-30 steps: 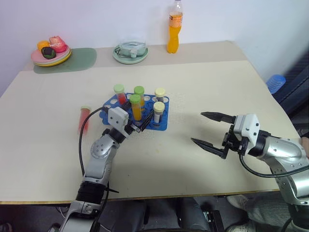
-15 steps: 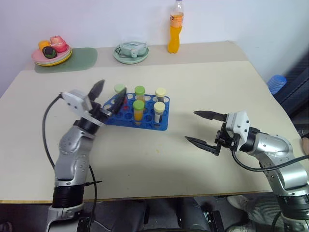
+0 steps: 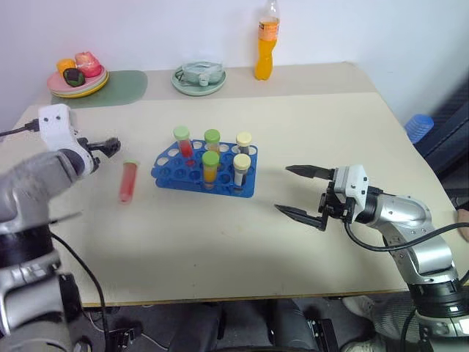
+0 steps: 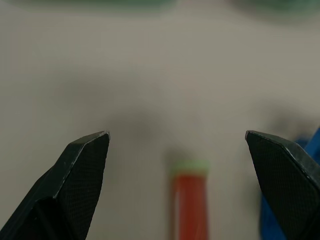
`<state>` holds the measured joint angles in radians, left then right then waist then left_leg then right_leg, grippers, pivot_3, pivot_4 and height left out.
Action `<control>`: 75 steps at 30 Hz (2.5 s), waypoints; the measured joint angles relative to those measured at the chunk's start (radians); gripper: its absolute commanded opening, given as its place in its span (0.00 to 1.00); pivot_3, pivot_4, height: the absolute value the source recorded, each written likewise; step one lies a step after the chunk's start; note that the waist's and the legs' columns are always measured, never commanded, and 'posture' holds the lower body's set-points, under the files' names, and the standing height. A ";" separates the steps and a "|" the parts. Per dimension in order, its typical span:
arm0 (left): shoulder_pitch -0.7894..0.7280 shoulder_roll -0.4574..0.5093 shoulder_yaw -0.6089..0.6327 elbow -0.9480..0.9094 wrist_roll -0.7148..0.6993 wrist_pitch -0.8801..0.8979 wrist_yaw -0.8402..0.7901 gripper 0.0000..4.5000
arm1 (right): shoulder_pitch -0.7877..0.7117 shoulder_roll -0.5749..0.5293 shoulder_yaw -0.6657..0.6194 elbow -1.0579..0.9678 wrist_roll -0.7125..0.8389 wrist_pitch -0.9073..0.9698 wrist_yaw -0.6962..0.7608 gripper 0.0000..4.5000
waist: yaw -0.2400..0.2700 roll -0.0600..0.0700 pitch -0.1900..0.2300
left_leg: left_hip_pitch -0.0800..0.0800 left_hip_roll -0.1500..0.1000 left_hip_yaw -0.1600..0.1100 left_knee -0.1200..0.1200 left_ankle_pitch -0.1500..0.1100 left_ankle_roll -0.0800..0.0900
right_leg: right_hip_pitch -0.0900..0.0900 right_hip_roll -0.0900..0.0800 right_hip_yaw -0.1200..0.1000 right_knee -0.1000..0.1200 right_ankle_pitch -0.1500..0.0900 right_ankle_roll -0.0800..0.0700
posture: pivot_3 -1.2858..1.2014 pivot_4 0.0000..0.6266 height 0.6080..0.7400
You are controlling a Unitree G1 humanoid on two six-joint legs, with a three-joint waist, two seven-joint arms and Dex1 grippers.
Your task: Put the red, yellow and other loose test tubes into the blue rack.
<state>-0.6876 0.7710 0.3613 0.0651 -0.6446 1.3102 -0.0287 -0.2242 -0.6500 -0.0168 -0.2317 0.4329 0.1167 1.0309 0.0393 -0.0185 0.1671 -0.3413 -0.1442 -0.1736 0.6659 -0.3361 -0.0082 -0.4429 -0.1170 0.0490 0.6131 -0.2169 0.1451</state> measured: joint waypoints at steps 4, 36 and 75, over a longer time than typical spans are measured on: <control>-0.103 0.045 -0.150 0.148 0.025 0.092 -0.125 0.99 | -0.019 0.001 0.008 0.002 0.001 -0.003 0.022 1.00 | -0.004 0.000 0.000 | 0.000 0.000 0.000 -0.001 0.000 0.000 | -0.001 0.000 0.000 0.000 0.000 0.000 | 0.52 0.24 1.00; -0.334 -0.081 -0.289 0.589 0.373 0.170 -0.200 0.28 | -0.048 0.003 0.022 -0.035 0.005 0.007 0.040 1.00 | -0.032 -0.001 0.000 | -0.001 0.001 0.001 -0.001 -0.001 -0.001 | -0.003 -0.001 -0.001 0.000 0.000 0.000 | 0.52 0.24 1.00; 0.412 -0.509 -0.193 0.034 0.533 -1.625 -0.382 0.28 | 0.046 -0.037 -0.068 -0.092 0.015 0.054 -0.013 1.00 | 0.000 0.000 0.000 | 0.000 0.002 0.004 0.001 -0.002 0.000 | 0.000 -0.002 -0.002 -0.002 0.001 -0.002 | 0.52 0.24 1.00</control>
<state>-0.2756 0.2620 0.1680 0.0988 -0.1118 -0.3150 -0.4103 -0.1786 -0.6866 -0.0847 -0.3240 0.4474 0.1707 1.0177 0.0395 -0.0187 0.1667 -0.3412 -0.1418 -0.1691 0.6672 -0.3378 -0.0081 -0.4430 -0.1185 0.0467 0.6110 -0.2154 0.1431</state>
